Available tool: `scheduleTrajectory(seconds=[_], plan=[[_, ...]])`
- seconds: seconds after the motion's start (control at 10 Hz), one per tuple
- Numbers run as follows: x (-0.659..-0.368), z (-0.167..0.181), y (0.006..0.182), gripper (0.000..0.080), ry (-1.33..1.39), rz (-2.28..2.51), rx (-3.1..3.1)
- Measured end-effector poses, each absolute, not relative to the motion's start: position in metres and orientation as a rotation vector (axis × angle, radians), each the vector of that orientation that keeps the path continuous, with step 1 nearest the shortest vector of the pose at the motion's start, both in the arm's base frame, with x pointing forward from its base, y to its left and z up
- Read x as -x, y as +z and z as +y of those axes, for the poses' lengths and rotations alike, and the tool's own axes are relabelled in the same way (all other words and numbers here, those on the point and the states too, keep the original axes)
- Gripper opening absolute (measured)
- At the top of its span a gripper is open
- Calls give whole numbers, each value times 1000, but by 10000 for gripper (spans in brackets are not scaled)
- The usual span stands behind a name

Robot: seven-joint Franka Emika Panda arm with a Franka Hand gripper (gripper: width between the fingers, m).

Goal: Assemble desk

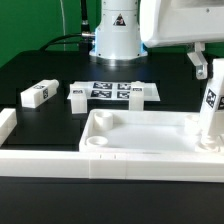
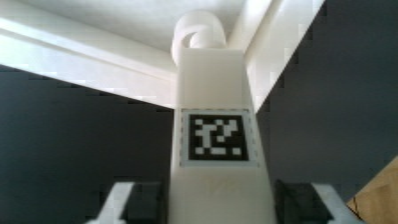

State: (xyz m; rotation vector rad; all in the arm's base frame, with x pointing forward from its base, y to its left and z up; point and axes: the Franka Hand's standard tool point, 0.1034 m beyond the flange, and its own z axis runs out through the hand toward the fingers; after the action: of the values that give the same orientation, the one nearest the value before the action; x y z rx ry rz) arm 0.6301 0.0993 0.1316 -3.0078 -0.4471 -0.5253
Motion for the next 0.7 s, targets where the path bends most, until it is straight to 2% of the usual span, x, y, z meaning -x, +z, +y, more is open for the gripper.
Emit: scheduleTrajectory(seconds=[0.7], plan=[[-628,99,123,288,-508,-446,3009]])
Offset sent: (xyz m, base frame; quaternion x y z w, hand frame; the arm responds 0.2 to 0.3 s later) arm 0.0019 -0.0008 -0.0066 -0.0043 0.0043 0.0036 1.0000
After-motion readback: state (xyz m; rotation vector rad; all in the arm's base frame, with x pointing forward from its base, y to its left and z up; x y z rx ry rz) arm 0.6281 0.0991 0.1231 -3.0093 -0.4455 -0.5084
